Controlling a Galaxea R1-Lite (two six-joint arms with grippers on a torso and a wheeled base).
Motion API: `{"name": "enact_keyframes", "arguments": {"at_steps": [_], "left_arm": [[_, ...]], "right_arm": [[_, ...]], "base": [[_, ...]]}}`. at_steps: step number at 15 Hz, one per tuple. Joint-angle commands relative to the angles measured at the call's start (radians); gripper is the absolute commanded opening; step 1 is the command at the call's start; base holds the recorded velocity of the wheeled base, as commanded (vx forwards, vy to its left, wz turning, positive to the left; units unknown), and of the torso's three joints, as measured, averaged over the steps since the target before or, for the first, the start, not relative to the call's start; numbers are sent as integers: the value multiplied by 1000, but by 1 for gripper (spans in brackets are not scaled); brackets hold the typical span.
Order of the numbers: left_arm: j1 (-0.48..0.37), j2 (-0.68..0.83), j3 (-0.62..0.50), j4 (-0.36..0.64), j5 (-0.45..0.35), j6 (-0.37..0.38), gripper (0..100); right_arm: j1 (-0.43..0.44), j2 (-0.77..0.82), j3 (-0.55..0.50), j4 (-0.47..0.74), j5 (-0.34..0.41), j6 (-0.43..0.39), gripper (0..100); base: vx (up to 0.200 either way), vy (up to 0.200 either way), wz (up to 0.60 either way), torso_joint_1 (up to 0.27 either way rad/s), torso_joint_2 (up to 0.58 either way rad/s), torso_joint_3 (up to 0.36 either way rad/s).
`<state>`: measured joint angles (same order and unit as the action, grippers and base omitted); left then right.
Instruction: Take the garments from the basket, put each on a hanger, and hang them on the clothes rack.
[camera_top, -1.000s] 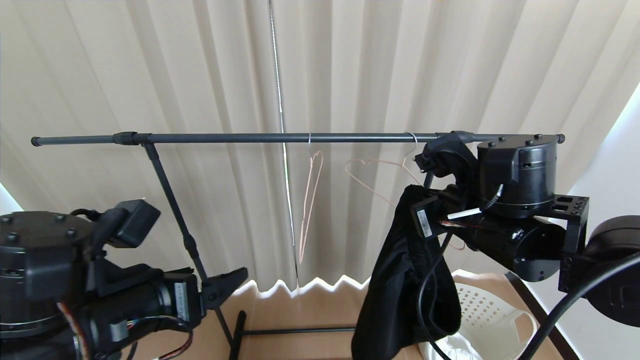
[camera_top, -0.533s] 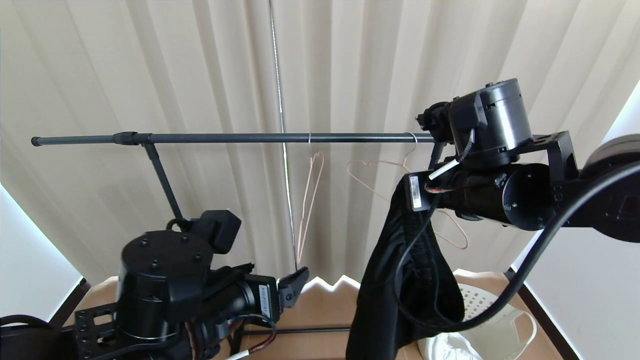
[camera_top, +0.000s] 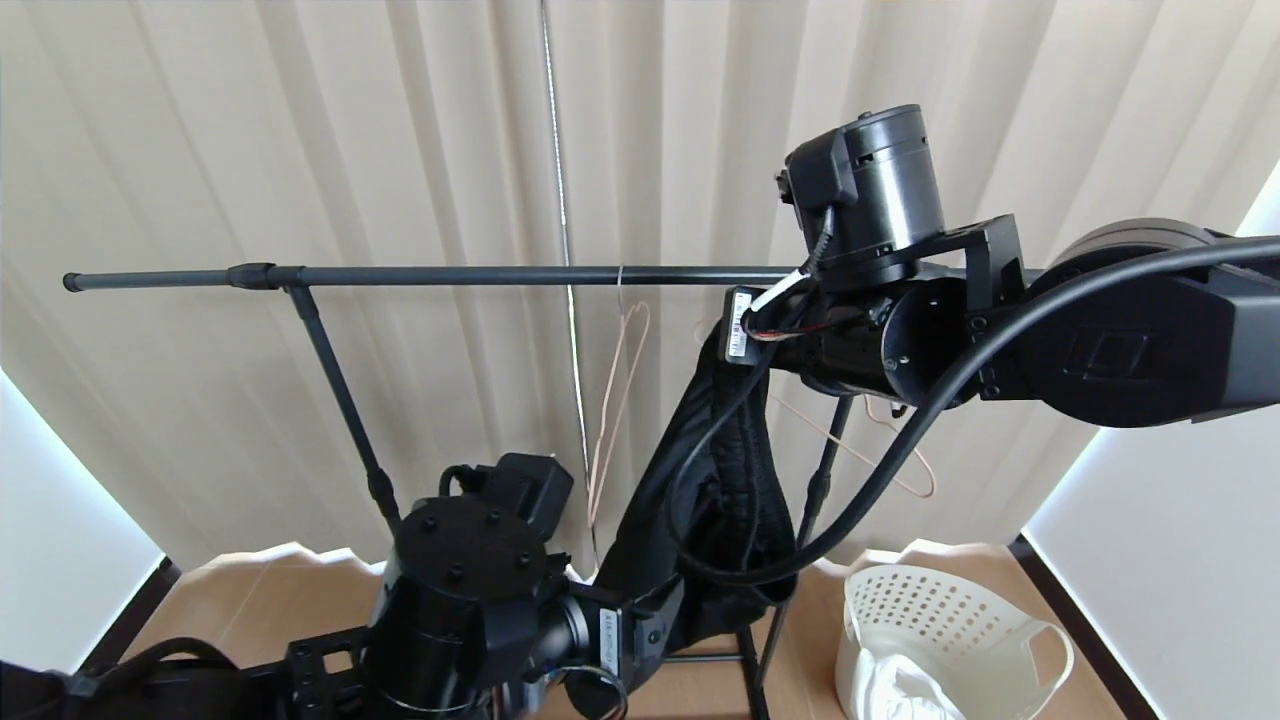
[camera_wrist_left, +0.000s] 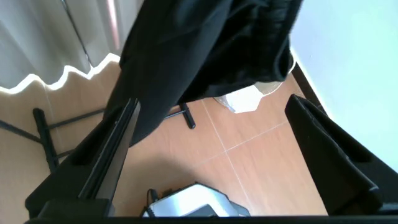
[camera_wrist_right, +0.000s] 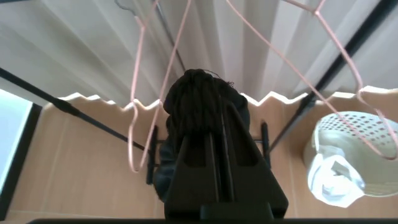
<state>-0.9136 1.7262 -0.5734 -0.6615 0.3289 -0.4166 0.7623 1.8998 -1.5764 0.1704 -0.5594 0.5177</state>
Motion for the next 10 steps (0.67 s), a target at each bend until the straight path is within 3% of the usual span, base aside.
{"name": "enact_keyframes", "arguments": {"at_steps": [1, 2, 3, 5, 10], "left_arm": [[-7, 96, -63, -23, 19, 1, 100], [-7, 96, -63, -23, 19, 1, 100], [-13, 225, -157, -99, 98, 7, 100], [-27, 303, -238, -127, 157, 24, 100], [-56, 357, -293, -201, 167, 33, 100]], "right_arm": [[25, 24, -30, 0, -1, 10, 0], [25, 24, -30, 0, -1, 10, 0], [38, 38, -28, -29, -4, 22, 0], [52, 38, -19, -69, -4, 21, 0], [80, 39, -16, -72, -2, 33, 0]], "base": [[0, 0, 0, 0, 0, 0], [0, 0, 0, 0, 0, 0], [0, 0, 0, 0, 0, 0], [0, 0, 0, 0, 0, 0], [0, 0, 0, 0, 0, 0]]}}
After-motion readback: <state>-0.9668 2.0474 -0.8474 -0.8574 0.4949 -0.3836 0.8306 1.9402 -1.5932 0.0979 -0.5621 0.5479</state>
